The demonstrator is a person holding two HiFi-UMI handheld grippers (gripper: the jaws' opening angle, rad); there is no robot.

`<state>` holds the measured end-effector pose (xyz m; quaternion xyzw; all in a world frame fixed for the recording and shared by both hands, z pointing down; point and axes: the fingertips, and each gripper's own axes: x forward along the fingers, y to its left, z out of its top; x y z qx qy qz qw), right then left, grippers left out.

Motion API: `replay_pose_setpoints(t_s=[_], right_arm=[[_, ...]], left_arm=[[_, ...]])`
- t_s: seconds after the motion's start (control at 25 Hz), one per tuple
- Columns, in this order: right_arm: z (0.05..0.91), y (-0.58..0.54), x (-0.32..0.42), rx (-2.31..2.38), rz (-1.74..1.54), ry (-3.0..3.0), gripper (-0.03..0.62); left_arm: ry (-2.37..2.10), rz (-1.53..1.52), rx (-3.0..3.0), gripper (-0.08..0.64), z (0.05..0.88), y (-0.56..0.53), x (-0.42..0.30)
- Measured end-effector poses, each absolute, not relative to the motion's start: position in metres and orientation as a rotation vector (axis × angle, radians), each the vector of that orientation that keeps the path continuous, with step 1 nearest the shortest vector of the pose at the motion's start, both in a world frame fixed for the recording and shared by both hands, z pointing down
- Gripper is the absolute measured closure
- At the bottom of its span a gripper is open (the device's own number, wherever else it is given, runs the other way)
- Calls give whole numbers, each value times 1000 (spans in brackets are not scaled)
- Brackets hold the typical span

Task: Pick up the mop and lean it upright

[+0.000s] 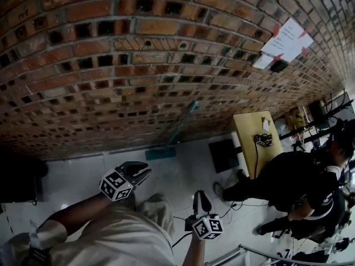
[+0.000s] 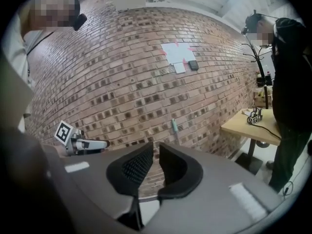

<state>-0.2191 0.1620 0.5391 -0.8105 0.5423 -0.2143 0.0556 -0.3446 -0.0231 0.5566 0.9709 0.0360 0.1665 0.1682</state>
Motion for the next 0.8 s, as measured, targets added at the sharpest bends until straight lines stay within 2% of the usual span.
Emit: replay_pose_setpoints(t_s=[0.24,0.52,0.72,0.8], right_arm=[[511,157,-208,-2401,-524,1644,517],[513,152,-175,-2353,-511,1690,514],[511,156,-119,-2324,-496,1726,514],[506,157,-92,-2312,-486,1737,514]], left_arm=[[176,475,2755,497,555,-11,-333],[175,500,2762,531,552,-3,-296],[101,527,2731,529,551,0,-255],[50,535,2740,504,550,-2,-236]])
